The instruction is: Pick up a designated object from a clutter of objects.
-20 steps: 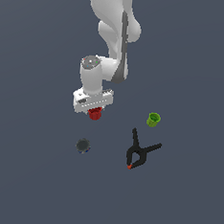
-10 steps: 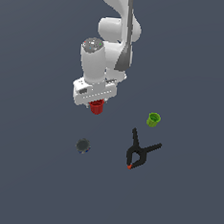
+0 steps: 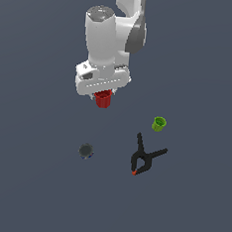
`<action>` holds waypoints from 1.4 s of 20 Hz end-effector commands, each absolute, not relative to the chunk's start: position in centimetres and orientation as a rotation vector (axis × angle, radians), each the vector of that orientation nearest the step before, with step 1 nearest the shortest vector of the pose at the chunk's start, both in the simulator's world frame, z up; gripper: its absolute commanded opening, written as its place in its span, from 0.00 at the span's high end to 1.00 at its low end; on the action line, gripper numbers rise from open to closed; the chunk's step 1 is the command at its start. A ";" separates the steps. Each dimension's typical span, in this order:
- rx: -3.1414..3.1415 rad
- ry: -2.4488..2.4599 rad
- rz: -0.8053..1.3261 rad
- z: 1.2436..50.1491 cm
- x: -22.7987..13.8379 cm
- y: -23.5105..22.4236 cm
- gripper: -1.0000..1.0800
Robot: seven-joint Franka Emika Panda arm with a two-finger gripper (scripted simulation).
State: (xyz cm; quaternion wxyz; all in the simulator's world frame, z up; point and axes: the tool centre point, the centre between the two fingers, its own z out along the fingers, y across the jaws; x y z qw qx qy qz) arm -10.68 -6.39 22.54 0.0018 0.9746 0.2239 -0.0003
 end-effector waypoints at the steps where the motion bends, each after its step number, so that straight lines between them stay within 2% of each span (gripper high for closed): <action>1: 3.058 0.702 0.000 24.8 -10.5 -5.9 1.00; 18: 3.060 0.706 0.000 40.2 -8.7 -2.5 1.00; 28: 3.060 0.707 0.000 45.4 -7.9 -1.5 1.00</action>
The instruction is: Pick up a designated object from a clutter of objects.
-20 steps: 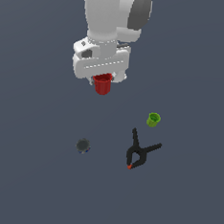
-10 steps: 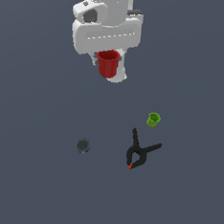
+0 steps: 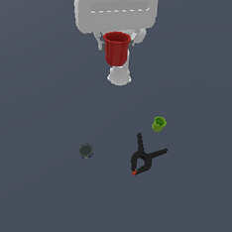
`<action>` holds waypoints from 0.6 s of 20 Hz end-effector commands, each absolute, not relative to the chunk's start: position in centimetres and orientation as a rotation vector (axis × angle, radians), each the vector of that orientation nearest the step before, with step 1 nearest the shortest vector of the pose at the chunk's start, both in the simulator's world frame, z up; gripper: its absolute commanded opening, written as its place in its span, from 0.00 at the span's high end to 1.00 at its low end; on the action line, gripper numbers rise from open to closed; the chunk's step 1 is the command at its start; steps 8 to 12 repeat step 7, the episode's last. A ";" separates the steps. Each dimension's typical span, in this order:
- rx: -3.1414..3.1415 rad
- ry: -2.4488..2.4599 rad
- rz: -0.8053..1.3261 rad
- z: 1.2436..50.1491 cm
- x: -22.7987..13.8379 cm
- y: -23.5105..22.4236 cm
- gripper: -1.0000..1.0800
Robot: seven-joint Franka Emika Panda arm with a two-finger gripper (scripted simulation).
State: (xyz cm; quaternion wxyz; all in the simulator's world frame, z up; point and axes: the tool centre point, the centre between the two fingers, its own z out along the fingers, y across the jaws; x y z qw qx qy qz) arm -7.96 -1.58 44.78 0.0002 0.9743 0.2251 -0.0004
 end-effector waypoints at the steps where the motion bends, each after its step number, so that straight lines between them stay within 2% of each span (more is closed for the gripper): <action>1: 3.061 0.707 0.000 45.6 -7.8 -1.4 1.00; 12: 3.061 0.707 0.000 46.3 -7.6 -1.3 1.00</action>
